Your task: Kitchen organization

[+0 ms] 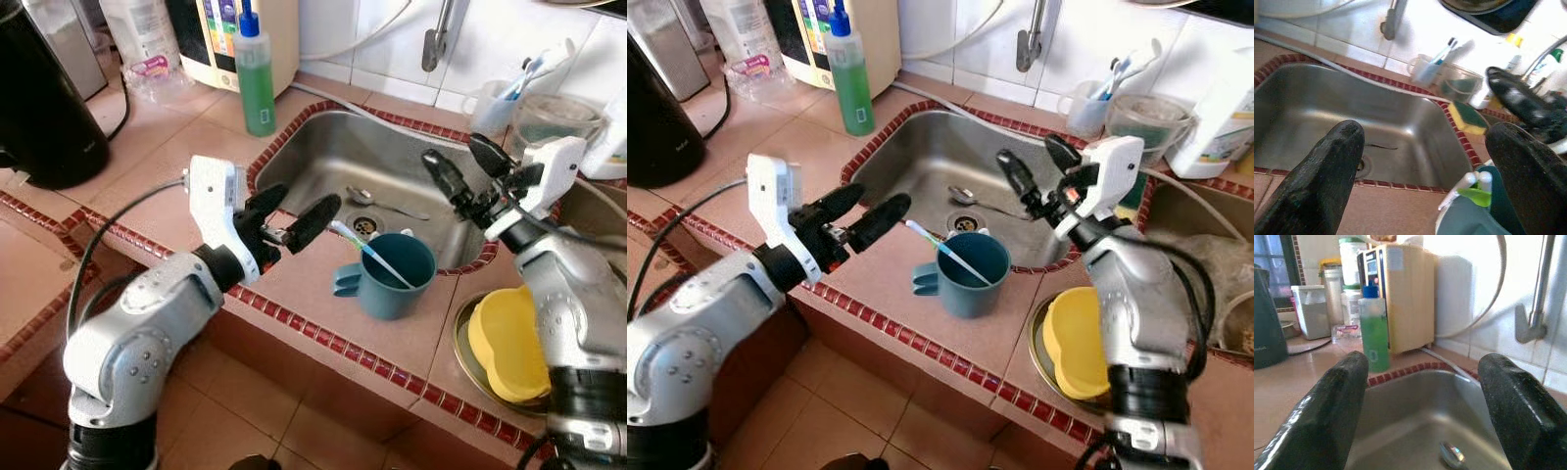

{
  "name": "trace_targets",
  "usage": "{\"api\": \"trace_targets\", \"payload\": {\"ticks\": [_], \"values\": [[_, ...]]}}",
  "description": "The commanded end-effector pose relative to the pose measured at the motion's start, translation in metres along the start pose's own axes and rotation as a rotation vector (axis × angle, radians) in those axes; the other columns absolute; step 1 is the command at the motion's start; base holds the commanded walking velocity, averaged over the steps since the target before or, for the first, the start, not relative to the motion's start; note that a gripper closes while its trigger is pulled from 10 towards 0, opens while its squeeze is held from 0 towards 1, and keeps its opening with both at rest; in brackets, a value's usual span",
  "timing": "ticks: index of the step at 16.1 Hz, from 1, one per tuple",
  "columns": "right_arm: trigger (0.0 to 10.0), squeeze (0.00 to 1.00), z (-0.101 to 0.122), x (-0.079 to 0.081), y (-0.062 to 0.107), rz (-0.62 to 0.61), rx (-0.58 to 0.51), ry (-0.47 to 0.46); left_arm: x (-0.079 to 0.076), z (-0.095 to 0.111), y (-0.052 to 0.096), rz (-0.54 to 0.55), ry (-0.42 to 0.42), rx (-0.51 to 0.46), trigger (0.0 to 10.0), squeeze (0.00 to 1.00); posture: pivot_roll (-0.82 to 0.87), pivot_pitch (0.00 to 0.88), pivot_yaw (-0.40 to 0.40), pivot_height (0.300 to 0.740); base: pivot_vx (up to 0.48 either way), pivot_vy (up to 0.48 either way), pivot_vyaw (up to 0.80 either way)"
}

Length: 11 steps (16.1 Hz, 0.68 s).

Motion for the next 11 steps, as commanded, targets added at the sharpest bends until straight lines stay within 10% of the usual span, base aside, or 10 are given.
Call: {"api": "trace_targets", "payload": {"ticks": [1, 5, 11], "values": [[10.0, 0.00, 0.009, 0.002, 0.005, 0.014, -0.018, 0.025, 0.005, -0.004, 0.000, 0.040, -0.005, -0.003, 10.0, 0.00, -0.06, 0.069, 0.046, 0.740, 0.000, 0.000, 0.00], [10.0, 0.00, 0.027, -0.004, 0.028, -0.139, -0.059, 0.093, 0.015, -0.011, 0.005, 0.110, -0.107, -0.047, 10.0, 0.00, -0.08, 0.072, 0.050, 0.740, 0.000, 0.000, 0.00], [10.0, 0.00, 0.041, 0.030, 0.059, -0.062, -0.118, -0.040, 0.021, -0.034, 0.011, 0.089, -0.068, -0.017, 10.0, 0.00, -0.13, 0.072, 0.065, 0.740, 0.000, 0.000, 0.00]]}}
Point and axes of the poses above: a point about 5 cm out from each wrist's last joint towards the gripper, its own y axis pointing back from the gripper into the wrist, its own z axis along the axis of the wrist's last joint, x = y × z, the point moved 1 cm from there along -y, pointing out of the wrist towards the gripper, and after that the axes turned 11 degrees about y, right-handed, at the moved point
